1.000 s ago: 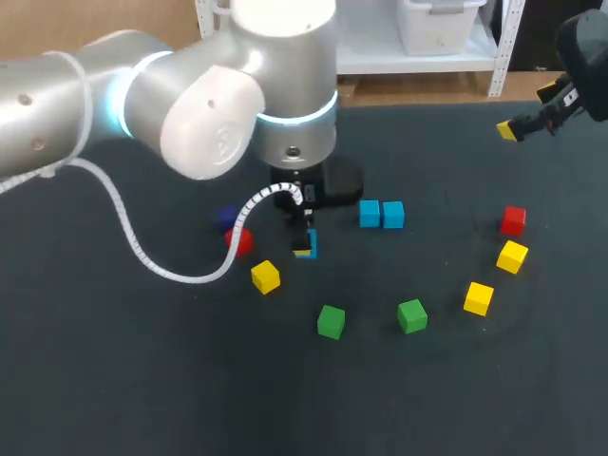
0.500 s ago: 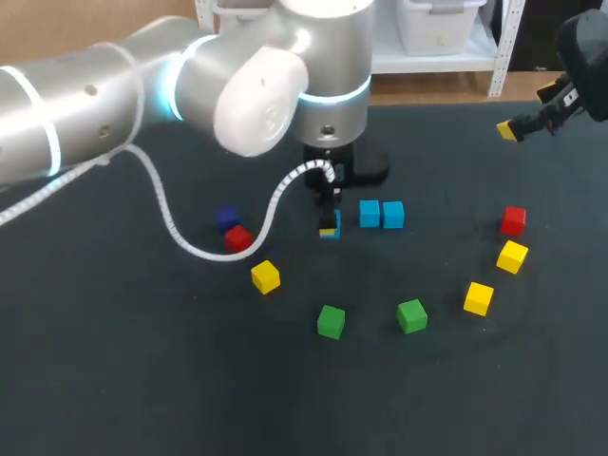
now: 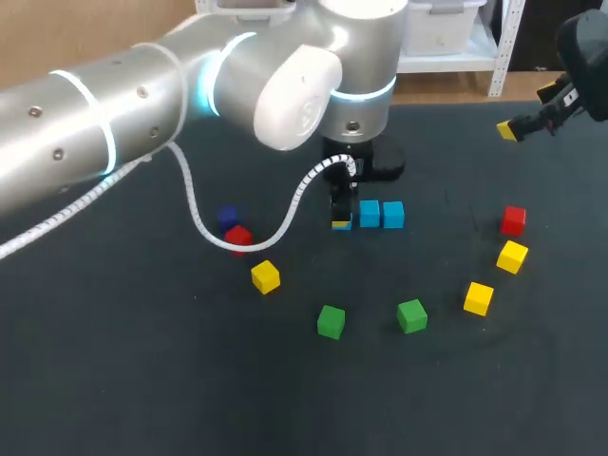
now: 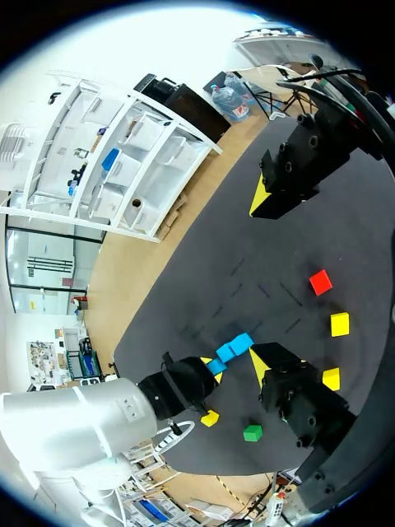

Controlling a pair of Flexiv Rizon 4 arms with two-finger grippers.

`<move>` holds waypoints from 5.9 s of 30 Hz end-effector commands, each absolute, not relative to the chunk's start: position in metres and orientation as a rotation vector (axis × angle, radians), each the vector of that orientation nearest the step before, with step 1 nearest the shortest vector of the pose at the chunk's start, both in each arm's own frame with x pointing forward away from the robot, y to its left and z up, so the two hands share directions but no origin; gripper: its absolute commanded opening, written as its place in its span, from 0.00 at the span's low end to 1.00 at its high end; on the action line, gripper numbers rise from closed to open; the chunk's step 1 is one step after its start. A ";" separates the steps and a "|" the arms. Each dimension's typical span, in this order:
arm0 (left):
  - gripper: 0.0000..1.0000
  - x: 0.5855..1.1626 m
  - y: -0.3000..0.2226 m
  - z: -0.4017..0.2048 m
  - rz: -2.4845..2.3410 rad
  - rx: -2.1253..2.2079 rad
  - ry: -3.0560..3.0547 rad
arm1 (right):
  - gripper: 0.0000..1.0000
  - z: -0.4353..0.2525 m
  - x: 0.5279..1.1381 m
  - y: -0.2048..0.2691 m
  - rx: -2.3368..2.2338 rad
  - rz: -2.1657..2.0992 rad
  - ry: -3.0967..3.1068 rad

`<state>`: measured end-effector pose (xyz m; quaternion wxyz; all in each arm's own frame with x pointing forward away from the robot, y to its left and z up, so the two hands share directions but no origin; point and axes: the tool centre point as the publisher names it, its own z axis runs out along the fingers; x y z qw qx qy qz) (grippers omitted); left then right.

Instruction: Place the blue cubes, place green cubes on the blue cubes, place the yellow cubes on the green cubes, then place the red cubes on the yellow cubes, and place purple cube on the red cubes.

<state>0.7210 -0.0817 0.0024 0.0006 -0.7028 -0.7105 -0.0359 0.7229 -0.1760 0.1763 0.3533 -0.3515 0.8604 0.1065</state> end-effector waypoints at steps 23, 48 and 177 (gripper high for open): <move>0.00 0.738 -0.089 -0.001 -0.076 -2.178 -2.207 | 1.00 0.177 0.723 -0.176 -0.910 0.277 2.226; 0.34 0.741 -0.089 -0.006 0.023 -2.153 -2.223 | 1.00 0.177 0.723 -0.176 -0.910 0.277 2.226; 1.00 0.701 -0.058 0.053 0.075 -2.134 -2.403 | 1.00 0.177 0.723 -0.176 -0.910 0.277 2.226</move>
